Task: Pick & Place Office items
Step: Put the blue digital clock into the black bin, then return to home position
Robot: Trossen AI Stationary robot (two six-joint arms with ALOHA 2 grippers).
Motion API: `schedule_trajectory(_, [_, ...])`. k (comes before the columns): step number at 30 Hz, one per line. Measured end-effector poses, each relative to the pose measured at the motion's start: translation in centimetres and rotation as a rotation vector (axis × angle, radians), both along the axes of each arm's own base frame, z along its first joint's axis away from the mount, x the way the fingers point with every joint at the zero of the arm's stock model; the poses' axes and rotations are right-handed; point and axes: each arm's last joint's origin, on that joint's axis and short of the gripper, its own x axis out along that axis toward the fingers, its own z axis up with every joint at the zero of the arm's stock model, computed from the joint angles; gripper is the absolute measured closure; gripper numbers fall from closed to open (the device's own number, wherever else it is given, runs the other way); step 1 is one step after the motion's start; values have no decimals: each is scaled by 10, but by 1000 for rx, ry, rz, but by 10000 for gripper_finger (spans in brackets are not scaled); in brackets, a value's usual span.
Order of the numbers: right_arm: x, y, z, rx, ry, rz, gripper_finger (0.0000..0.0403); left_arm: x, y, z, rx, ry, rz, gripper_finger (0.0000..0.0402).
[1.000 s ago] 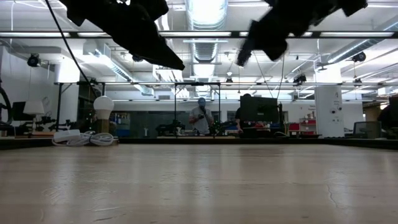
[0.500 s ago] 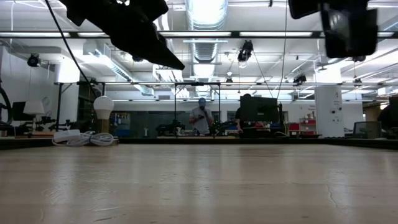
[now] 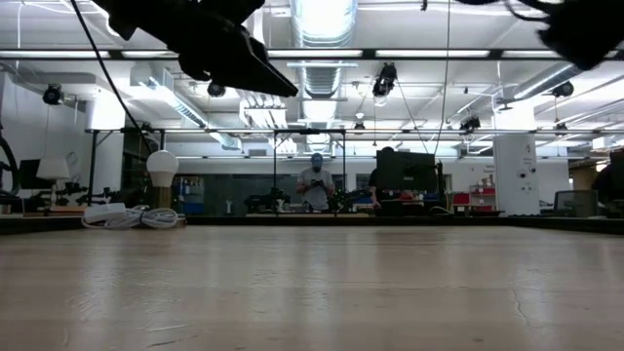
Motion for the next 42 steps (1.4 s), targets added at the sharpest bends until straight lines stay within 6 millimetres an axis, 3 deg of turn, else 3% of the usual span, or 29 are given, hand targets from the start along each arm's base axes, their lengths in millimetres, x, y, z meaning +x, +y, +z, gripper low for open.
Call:
schedule_trajectory(7, [-22, 26, -1, 38, 161, -81, 238, 3, 0, 6, 29, -66, -18, 92])
schedule_trajectory(12, [-35, 35, -11, -35, 267, -76, 241, 4, 0, 8, 39, -85, -22, 92])
schedule_trajectory(24, [-27, 46, -36, -114, 343, -69, 231, 4, 0, 8, 39, -87, -22, 92])
schedule_trajectory(33, [-27, 46, -36, -109, 346, -76, 226, 4, 0, 8, 35, -87, -21, 92])
schedule_trajectory(42, [-27, 46, -36, -110, 350, -92, 189, 4, 0, 8, 35, -86, -23, 92])
